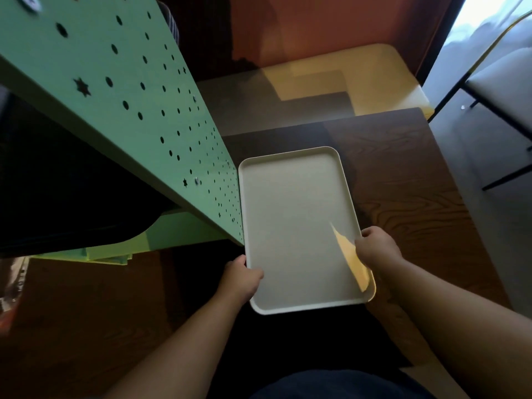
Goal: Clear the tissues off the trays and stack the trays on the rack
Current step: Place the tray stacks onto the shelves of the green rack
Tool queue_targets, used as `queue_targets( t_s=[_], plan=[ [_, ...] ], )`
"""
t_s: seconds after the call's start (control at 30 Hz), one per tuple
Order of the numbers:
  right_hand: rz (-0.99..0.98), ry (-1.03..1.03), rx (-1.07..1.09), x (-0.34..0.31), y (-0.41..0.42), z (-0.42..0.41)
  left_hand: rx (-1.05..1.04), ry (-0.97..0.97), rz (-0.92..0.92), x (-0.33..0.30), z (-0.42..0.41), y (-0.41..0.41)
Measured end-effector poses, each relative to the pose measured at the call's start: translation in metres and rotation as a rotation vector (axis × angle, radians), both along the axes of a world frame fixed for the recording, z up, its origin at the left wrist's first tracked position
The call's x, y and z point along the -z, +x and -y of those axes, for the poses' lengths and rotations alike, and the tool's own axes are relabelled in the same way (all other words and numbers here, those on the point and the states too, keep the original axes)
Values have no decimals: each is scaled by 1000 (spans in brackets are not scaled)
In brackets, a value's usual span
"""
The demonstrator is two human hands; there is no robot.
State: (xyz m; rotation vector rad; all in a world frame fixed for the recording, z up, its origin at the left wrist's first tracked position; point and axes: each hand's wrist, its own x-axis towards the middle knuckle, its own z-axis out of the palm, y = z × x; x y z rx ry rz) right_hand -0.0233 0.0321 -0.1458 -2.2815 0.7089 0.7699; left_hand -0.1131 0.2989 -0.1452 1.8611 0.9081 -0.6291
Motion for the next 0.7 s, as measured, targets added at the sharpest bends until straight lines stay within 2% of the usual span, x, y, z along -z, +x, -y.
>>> queue_targets(
  t_s=[0.1,0.3,0.5,0.63,0.7],
  plan=[
    [-47,55,111,-3,-1,8,-131,-113,-12,-1,-7,-5],
    [-78,300,302,-40,-18,33,-173,-196,48,-44,-16,-19],
    [43,440,202,-103,-24,47,-210,-306,222,-120,-19,-29],
    [164,670,180,-146,-20,52,-336,-398,291,-173,-5,-38],
    [196,701,154,-163,-20,54,-332,-412,353,-190,4,-46]
  ],
)
